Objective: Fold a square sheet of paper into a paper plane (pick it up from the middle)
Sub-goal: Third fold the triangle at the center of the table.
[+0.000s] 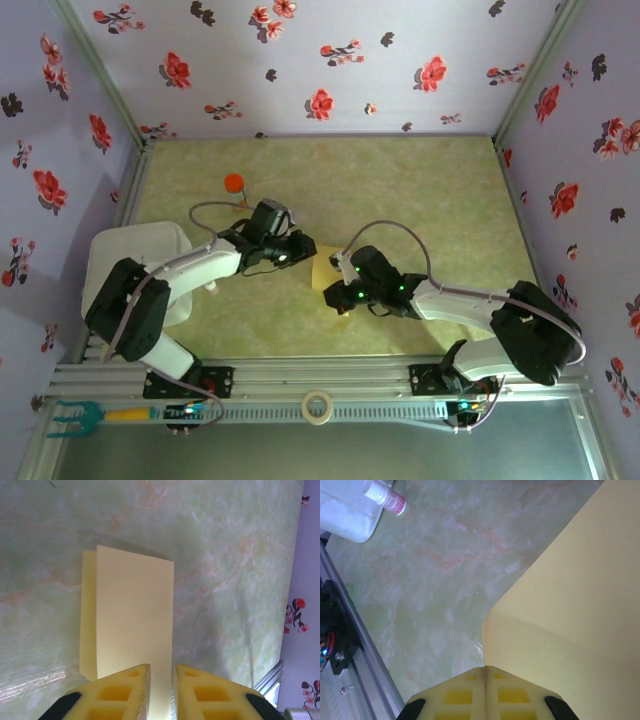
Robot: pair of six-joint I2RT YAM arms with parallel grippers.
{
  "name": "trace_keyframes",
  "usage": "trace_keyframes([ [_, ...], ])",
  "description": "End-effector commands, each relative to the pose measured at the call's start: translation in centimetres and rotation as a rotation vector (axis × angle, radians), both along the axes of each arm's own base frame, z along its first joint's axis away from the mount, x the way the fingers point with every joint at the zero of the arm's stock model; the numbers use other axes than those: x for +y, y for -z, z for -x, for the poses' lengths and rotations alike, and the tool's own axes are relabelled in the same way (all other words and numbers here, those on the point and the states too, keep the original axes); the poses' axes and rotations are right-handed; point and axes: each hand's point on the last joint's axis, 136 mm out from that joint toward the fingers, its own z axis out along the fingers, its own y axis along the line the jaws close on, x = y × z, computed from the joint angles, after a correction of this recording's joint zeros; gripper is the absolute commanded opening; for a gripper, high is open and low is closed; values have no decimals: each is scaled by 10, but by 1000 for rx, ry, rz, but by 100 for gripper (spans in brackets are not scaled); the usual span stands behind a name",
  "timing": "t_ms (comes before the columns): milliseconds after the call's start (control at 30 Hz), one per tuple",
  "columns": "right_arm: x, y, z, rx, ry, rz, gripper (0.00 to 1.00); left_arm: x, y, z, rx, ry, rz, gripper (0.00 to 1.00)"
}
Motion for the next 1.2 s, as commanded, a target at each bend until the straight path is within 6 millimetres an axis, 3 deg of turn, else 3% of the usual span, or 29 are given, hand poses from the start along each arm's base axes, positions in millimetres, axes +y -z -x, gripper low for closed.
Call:
trace_keyframes([
  [0,-1,-2,6,10,-20,-37,0,-8,0,-3,6,48,6,20],
  [167,-10,7,4,-23,9,-9,0,-22,8,-8,26,90,7,20],
  [500,-17,15,0,-53,42,6,0,-48,44,-8,87,164,-54,18],
  [867,-19,16,-4,-62,61,19,0,-44,95,1,177,186,-141,16],
  [1167,-28,22,-13,-81,116,79,0,-35,113,6,201,170,-182,16],
])
